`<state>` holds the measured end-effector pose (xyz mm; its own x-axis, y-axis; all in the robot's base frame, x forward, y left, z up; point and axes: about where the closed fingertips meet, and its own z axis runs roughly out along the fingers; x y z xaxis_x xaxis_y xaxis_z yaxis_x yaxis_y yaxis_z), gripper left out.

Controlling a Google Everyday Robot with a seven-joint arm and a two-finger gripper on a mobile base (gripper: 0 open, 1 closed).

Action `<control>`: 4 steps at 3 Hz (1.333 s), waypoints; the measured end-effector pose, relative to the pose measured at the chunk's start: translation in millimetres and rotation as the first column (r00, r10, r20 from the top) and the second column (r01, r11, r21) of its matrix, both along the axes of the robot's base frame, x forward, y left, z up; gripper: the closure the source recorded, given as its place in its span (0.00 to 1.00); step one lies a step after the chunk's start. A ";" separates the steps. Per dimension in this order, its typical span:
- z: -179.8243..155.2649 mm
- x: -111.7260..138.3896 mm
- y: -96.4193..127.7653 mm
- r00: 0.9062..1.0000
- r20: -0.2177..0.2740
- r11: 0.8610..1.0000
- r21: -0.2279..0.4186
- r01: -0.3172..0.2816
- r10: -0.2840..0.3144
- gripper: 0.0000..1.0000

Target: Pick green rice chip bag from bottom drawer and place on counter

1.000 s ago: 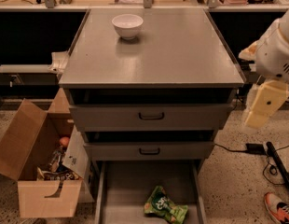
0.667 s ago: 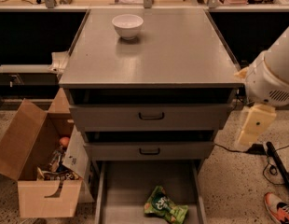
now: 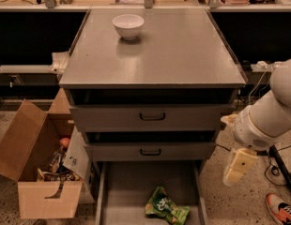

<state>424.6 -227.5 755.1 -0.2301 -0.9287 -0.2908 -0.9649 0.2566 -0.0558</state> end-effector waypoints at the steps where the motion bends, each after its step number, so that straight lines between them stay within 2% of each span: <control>1: -51.1 -11.5 7.0 1.000 -0.019 0.999 0.053 0.001 0.000 0.00; 2: -50.2 -11.5 7.1 1.000 -0.019 0.999 0.052 0.001 0.000 0.00; 3: -79.2 -9.9 8.7 0.999 -0.009 0.998 0.052 0.038 -0.038 0.00; 4: -142.7 -10.7 18.0 0.996 -0.024 0.991 0.103 0.083 -0.081 0.00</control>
Offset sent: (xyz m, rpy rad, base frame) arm -0.0103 0.0056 -0.0426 0.0464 0.0203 0.0005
